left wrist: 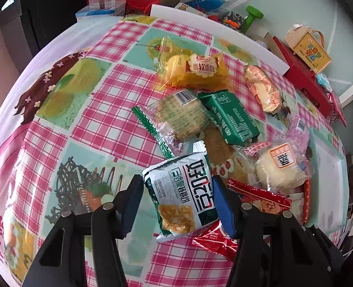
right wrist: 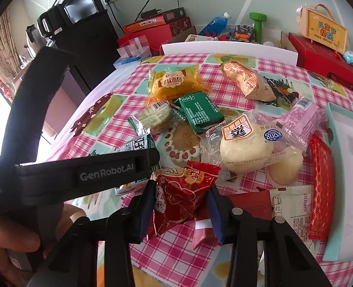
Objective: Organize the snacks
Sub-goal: 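Grasp the white-green biscuit pack with the left tool while the right tool grasps the red snack packet, then carry both packs over the white tray and open both tools to drop them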
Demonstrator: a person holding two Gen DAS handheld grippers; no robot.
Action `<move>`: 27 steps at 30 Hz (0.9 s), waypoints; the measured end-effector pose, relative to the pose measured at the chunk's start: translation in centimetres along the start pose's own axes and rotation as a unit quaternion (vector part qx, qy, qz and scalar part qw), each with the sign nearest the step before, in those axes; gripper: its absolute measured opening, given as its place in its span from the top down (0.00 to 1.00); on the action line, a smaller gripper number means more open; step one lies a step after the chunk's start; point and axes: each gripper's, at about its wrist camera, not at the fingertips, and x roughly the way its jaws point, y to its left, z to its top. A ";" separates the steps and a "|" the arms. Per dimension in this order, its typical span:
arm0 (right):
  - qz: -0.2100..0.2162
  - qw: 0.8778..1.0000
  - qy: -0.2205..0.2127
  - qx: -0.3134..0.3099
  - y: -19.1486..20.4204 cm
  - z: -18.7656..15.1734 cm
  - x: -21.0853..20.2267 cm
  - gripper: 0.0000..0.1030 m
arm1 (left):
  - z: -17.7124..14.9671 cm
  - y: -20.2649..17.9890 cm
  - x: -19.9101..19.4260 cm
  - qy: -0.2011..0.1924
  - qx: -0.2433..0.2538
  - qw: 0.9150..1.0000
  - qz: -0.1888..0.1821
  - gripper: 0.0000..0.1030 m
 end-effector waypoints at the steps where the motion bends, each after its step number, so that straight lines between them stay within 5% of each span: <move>1: 0.002 1.000 -0.002 0.000 0.0 0.0 -0.2 0.58 | -0.1 0.0 -0.4 -0.002 -0.001 1.000 0.000 0.44; 14: 0.007 0.998 -0.062 0.026 -2.6 0.8 -7.1 0.58 | 0.7 -4.8 -6.5 -0.059 0.016 0.998 -0.026 0.44; 20: -0.041 0.993 -0.089 0.072 -7.6 1.6 -10.2 0.58 | 1.1 -9.8 -7.1 -0.066 0.029 0.995 -0.062 0.44; 27: -0.123 0.972 -0.116 0.162 -16.7 1.5 -13.8 0.58 | 0.1 -17.8 -5.6 -0.052 0.080 0.991 -0.093 0.44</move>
